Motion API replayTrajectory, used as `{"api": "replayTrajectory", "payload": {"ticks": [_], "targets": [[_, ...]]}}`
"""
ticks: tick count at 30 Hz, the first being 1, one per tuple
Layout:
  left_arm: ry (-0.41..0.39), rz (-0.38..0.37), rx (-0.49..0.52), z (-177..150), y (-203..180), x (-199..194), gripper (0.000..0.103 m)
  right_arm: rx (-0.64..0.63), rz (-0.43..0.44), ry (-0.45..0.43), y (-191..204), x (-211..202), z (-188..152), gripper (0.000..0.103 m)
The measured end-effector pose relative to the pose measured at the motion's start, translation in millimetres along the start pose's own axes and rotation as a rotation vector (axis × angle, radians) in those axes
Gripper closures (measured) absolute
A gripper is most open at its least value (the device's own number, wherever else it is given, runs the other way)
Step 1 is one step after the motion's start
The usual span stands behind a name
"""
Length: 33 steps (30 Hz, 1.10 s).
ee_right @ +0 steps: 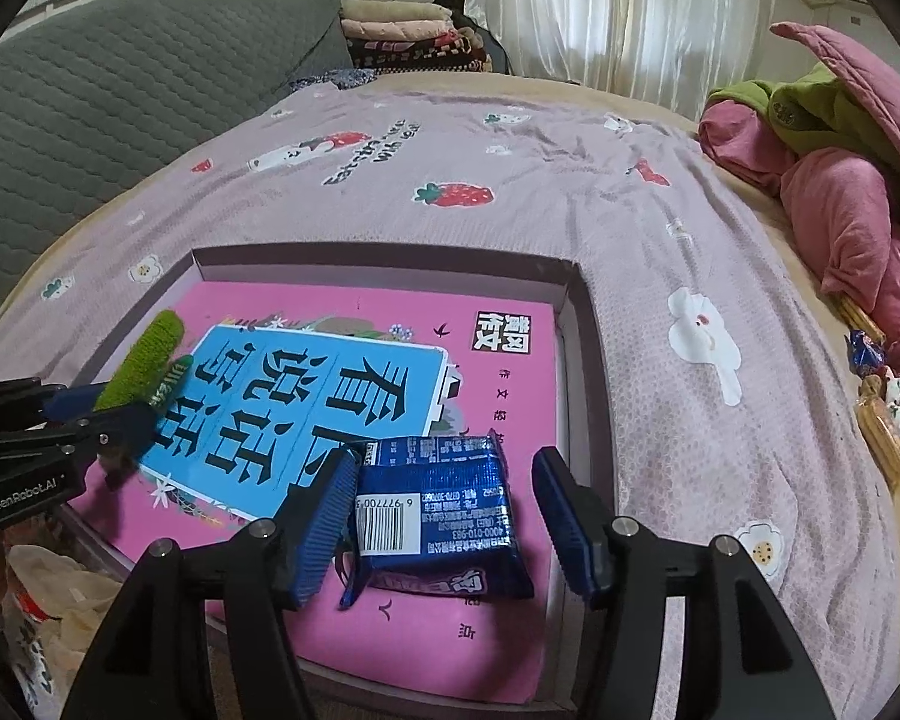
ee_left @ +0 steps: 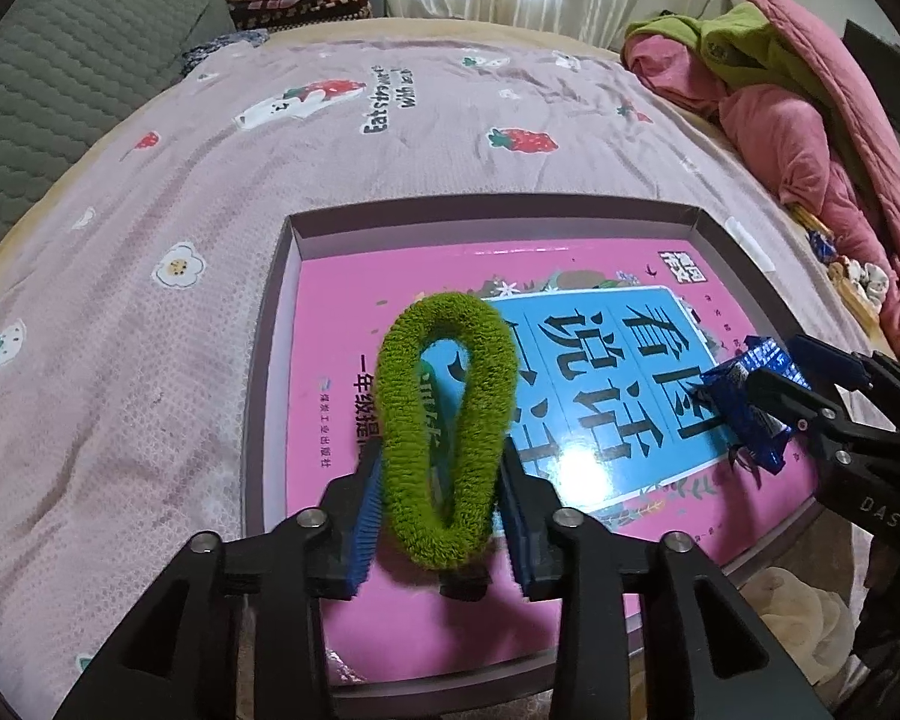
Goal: Organize objects
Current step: 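Open the left gripper to drop the ring while the right gripper releases the packet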
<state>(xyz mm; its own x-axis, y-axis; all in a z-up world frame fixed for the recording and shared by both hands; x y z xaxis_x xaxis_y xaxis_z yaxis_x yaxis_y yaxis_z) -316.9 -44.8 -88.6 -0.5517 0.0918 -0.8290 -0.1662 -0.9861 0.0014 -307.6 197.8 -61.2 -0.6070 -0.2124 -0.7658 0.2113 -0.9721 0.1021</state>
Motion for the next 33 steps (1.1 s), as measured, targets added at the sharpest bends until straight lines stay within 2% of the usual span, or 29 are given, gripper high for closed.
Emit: {"api": "replayTrajectory", "payload": {"ticks": [4, 9, 17, 33], "targets": [[0.005, 0.004, -0.002, -0.8, 1.7, 0.1, 0.062, 0.007, 0.003, -0.012, -1.9, -5.0, 2.1, 0.037], [0.009, 0.006, 0.001, -2.2, 1.8, 0.1, 0.054, 0.014, 0.009, -0.019, -3.9, -10.2, 1.7, 0.036], [0.005, -0.001, -0.016, -4.2, 3.6, -3.1, 0.049, 0.026, 0.026, -0.037, -5.7, -19.6, 3.9, 0.034], [-0.083, -0.039, -0.042, 0.0, 5.9, -46.3, 0.039, 0.029, 0.083, -0.099, 0.3, -52.3, 10.0, 0.028]]}}
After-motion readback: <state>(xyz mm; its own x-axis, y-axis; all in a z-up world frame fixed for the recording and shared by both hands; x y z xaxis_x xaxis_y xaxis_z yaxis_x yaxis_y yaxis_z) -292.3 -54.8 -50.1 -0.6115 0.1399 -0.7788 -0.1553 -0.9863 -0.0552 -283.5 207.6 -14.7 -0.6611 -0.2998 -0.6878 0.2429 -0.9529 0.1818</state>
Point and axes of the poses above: each gripper's, at about its wrist camera, not at the fingertips, and x roughly the way its jaws point, y to its left, z to its top, the point moved 7 cm from there along x, roughly the way its jaws point, and after that the axes turned 8 degrees about x, right-handed, at the moved point
